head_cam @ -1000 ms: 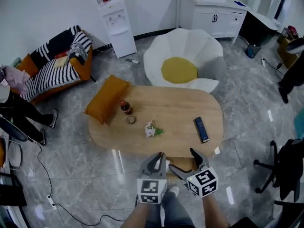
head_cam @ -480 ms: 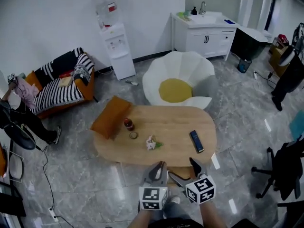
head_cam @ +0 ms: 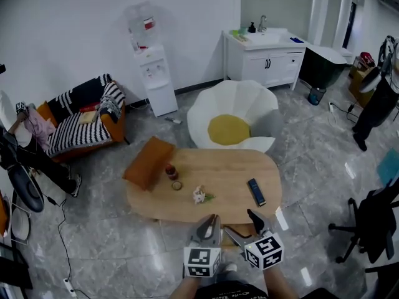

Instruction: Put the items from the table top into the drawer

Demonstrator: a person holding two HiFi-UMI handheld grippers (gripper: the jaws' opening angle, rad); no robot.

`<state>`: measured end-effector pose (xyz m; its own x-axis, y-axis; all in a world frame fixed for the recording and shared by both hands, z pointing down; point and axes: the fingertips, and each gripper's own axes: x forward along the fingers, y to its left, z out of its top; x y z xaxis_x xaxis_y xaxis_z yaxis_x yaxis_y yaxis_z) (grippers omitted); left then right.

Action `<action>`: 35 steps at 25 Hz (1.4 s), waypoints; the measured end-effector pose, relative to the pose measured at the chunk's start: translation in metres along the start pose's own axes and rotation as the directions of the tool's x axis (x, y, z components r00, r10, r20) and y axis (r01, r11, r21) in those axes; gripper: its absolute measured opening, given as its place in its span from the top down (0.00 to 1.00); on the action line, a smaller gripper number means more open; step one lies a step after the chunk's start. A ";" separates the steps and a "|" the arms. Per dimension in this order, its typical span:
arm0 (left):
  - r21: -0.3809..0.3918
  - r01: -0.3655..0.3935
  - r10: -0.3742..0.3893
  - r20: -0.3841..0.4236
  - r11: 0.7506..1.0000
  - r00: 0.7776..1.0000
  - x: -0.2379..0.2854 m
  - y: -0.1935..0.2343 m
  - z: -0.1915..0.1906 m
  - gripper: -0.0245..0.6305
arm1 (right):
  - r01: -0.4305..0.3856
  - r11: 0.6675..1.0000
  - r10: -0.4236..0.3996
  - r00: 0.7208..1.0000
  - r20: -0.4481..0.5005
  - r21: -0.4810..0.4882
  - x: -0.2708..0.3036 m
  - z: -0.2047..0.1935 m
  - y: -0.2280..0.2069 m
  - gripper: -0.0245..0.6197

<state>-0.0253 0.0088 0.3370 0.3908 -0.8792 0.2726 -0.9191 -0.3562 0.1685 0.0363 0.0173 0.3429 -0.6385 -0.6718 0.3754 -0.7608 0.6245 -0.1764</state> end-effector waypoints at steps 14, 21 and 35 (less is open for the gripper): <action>0.002 0.035 -0.035 0.022 0.999 0.999 0.007 -0.012 0.023 0.92 | 0.003 0.999 0.000 0.997 0.074 -0.042 -0.002 0.033 0.006 0.81; 0.012 0.055 -0.055 0.032 0.998 0.998 0.014 -0.018 0.029 0.92 | 0.054 0.997 -0.049 0.995 0.085 -0.053 -0.004 0.035 -0.007 0.95; 0.013 0.076 -0.076 0.027 0.997 0.997 0.020 -0.031 0.023 0.92 | 0.124 0.990 -0.118 0.990 0.077 -0.070 -0.009 0.032 -0.022 0.96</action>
<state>0.0094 -0.0049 0.3153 0.4581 -0.8578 0.2331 -0.8874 -0.4260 0.1761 0.0547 -0.0030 0.3145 -0.5512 -0.7696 0.3223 -0.8238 0.5632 -0.0642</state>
